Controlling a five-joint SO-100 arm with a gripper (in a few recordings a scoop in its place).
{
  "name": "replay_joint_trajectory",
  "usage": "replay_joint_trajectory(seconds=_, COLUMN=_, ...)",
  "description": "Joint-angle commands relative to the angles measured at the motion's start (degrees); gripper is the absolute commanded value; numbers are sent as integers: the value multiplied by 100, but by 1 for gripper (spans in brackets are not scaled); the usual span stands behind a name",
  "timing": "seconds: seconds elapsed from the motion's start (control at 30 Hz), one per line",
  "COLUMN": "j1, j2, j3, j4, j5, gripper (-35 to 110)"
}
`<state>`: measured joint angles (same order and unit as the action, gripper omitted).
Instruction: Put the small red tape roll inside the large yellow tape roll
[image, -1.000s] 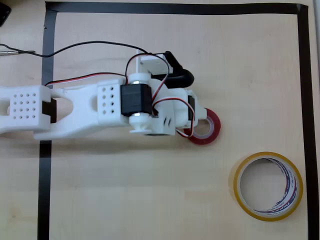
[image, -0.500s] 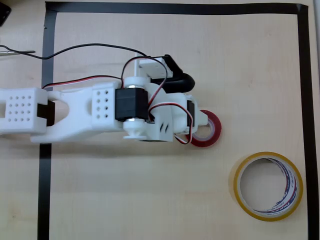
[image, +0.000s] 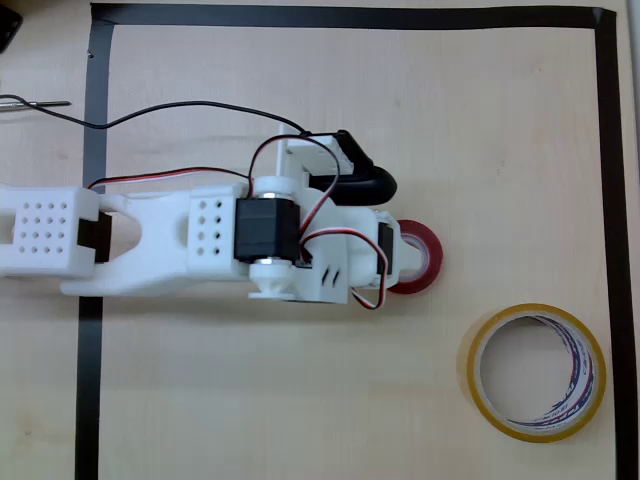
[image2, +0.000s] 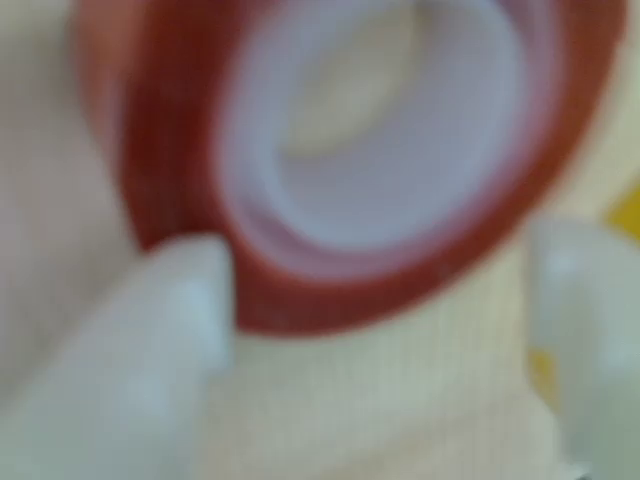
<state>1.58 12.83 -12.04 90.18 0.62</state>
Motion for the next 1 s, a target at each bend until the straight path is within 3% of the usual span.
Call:
replay_joint_trajectory(seconds=0.0, j1=44, j2=149, j3=-176, j4=18, j5=-132, gripper=15)
replay_joint_trajectory(seconds=0.97, j1=-624, j2=448, j3=-167, j4=193, j5=-343, gripper=15)
